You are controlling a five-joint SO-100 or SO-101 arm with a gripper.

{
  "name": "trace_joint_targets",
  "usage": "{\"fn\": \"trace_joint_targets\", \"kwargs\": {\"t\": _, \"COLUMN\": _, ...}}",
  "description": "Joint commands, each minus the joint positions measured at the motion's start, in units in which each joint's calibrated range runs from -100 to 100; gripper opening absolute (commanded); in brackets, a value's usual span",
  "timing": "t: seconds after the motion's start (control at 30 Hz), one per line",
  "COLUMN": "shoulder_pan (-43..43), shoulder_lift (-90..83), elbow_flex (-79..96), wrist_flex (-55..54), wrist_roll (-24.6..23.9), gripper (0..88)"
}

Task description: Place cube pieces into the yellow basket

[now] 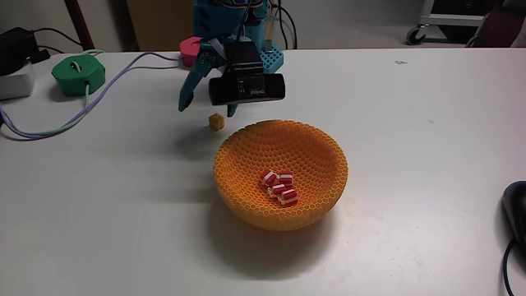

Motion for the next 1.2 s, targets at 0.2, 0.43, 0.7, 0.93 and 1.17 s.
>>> {"fn": "trace_joint_targets", "kwargs": {"t": 0.2, "shoulder_pan": 3.66, "shoulder_lift": 2.56, "elbow_flex": 0.48, "wrist_flex": -3.70, "wrist_roll": 2.05, "gripper": 41.4}}
{"fn": "trace_joint_targets", "kwargs": {"t": 0.43, "shoulder_pan": 3.57, "shoulder_lift": 4.08, "elbow_flex": 3.27, "wrist_flex": -6.48, "wrist_roll": 2.39, "gripper": 40.8}}
{"fn": "trace_joint_targets", "kwargs": {"t": 0.7, "shoulder_pan": 3.29, "shoulder_lift": 5.21, "elbow_flex": 6.84, "wrist_flex": -12.91, "wrist_roll": 1.66, "gripper": 35.1}}
{"fn": "trace_joint_targets", "kwargs": {"t": 0.93, "shoulder_pan": 4.31, "shoulder_lift": 6.92, "elbow_flex": 8.47, "wrist_flex": -19.34, "wrist_roll": 3.66, "gripper": 17.2}}
{"fn": "trace_joint_targets", "kwargs": {"t": 1.17, "shoulder_pan": 5.06, "shoulder_lift": 6.92, "elbow_flex": 6.26, "wrist_flex": -15.34, "wrist_roll": 5.03, "gripper": 12.6}}
